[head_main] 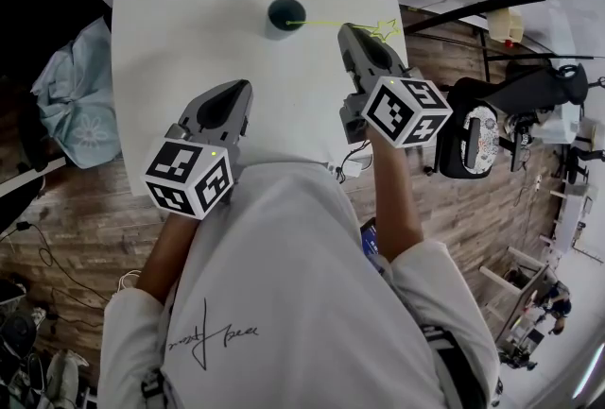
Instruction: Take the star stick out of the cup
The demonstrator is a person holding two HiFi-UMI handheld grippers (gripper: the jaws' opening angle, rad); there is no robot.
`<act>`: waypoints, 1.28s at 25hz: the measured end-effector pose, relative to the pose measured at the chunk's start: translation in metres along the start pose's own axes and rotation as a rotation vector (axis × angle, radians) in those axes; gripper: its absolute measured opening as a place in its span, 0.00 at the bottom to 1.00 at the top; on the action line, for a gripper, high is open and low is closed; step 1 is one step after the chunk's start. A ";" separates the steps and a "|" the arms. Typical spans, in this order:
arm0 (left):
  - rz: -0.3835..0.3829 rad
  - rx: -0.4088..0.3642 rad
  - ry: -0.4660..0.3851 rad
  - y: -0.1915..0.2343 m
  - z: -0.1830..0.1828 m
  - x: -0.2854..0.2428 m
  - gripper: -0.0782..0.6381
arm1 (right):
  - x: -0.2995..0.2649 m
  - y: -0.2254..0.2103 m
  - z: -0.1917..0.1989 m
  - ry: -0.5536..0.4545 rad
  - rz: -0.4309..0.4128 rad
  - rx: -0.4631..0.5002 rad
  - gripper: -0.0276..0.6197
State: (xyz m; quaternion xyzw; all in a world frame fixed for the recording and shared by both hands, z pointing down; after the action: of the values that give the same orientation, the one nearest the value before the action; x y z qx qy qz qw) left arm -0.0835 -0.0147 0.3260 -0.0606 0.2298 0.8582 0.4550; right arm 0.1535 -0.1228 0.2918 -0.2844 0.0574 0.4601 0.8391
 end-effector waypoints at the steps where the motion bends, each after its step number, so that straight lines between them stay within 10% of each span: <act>1: 0.000 -0.001 0.000 0.000 0.000 0.000 0.12 | 0.001 0.000 0.000 -0.002 -0.002 -0.001 0.07; 32: 0.010 -0.013 0.002 -0.003 0.002 0.002 0.12 | 0.025 0.009 0.017 0.022 -0.023 -0.013 0.07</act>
State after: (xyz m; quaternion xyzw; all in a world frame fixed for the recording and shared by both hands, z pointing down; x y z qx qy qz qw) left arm -0.0826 -0.0108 0.3261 -0.0631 0.2251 0.8618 0.4502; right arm 0.1578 -0.0913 0.2927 -0.2953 0.0603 0.4475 0.8420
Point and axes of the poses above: the fingertips, and each gripper's own axes: x backward along the fingers, y to its left, z out of its underside, the point moved 9 cm from there along x, backward along the fingers, and after that the axes turned 9 degrees about -x, right-handed, at the moved point
